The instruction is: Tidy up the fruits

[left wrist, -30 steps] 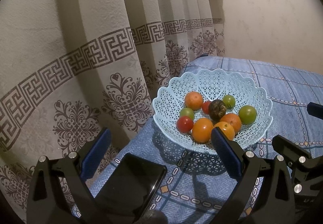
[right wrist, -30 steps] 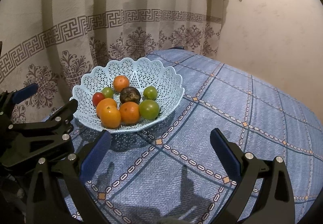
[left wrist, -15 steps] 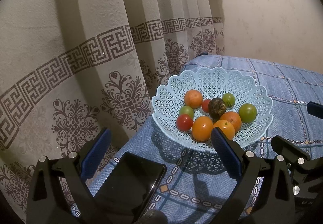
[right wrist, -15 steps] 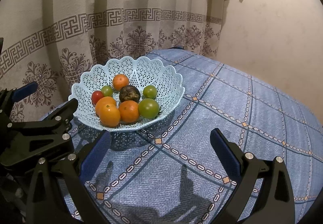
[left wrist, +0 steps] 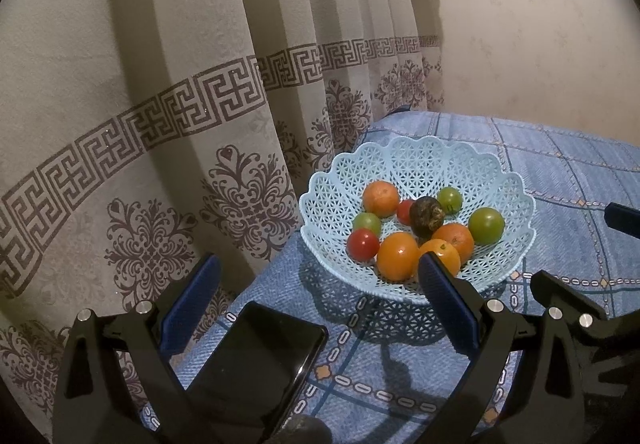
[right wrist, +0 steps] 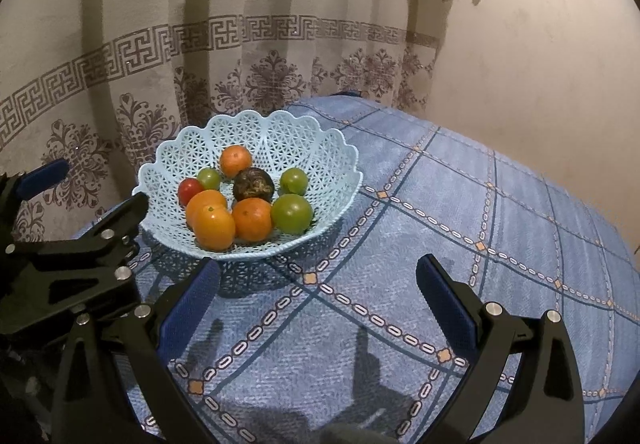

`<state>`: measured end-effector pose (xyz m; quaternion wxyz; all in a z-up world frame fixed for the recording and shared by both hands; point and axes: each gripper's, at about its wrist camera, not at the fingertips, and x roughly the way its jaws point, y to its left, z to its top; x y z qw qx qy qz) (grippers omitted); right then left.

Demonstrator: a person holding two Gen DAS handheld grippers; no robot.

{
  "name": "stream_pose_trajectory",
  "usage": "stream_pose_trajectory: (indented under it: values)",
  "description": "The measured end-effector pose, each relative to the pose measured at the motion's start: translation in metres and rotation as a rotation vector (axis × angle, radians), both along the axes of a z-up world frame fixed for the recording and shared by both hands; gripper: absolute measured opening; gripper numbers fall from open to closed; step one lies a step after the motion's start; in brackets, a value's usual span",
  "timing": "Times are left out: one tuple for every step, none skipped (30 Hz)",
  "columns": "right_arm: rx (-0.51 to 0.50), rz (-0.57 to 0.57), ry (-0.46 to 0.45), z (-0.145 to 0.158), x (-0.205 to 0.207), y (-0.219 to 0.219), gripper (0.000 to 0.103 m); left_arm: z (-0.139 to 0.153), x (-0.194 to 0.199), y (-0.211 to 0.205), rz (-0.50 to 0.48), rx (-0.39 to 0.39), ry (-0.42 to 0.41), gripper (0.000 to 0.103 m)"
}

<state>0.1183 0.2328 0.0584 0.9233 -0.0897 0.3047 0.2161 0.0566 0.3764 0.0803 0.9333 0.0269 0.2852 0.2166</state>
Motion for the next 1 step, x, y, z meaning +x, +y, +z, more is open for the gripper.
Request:
stream_pose_trajectory:
  values:
    - [-0.004, -0.011, 0.005, 0.001, 0.0015, -0.001, 0.098, 0.0019, -0.0003, -0.0001, -0.002, -0.003, -0.002, 0.1]
